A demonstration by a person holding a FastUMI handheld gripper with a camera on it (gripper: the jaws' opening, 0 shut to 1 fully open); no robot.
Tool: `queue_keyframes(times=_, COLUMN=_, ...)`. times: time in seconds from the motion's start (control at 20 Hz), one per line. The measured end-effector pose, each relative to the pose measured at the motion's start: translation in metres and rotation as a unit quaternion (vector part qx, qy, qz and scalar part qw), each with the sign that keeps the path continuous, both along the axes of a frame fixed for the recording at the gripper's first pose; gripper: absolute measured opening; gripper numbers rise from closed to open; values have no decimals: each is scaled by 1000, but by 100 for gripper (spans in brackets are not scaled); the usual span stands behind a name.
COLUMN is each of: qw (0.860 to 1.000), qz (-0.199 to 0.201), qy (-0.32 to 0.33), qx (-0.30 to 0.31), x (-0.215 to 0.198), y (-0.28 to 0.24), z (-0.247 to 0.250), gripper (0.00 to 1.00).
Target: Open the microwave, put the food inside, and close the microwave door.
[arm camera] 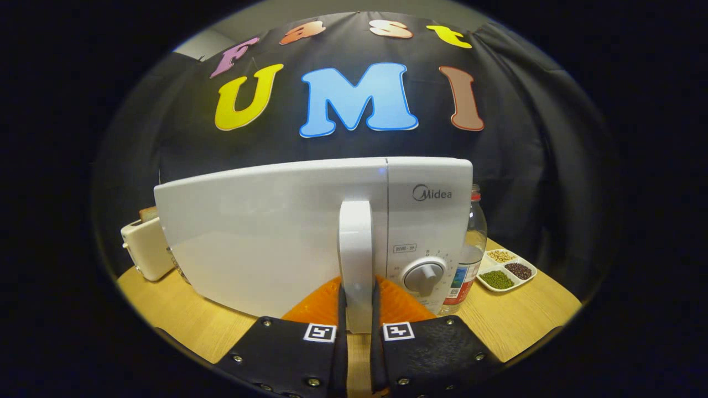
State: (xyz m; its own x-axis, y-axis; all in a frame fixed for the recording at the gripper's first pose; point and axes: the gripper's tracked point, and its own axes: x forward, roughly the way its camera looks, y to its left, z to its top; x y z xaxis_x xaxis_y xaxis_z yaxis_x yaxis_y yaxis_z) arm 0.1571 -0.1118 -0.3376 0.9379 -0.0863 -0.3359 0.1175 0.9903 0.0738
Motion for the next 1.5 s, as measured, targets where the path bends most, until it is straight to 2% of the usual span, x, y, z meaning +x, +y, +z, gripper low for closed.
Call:
queue_keyframes(times=0.05, qw=1000, qz=-1, qy=-6, qx=10, x=-3, y=0, z=2, gripper=12)
queue_keyframes(times=0.1, qw=1000, qz=-2, qy=-2, qx=28, x=-2, y=1, z=0, gripper=12)
queue_keyframes(times=0.25, qw=1000, qz=-2, qy=-6, qx=11, x=-4, y=1, z=0, gripper=12)
queue_keyframes(times=0.35, qw=1000, qz=-7, qy=-7, qx=10, x=-20, y=7, z=4, gripper=12)
queue_keyframes(times=0.4, qw=1000, qz=-2, qy=-9, qx=-12, x=-33, y=12, z=6, gripper=12)
queue_keyframes(times=0.55, qw=1000, qz=24, qy=-2, qx=-13, x=-75, y=30, z=13, gripper=12)
queue_keyframes(times=0.75, qw=997, qz=76, qy=-16, qx=-6, x=-128, y=76, z=26, gripper=12)
queue_keyframes(times=1.1, qw=990, qz=139, qy=-36, qx=18, x=-186, y=153, z=41, gripper=11)
queue_keyframes(times=1.35, qw=987, qz=143, qy=-47, qx=50, x=-210, y=210, z=49, gripper=11)
queue_keyframes(times=1.5, qw=988, qz=132, qy=-51, qx=59, x=-220, y=240, z=54, gripper=11)
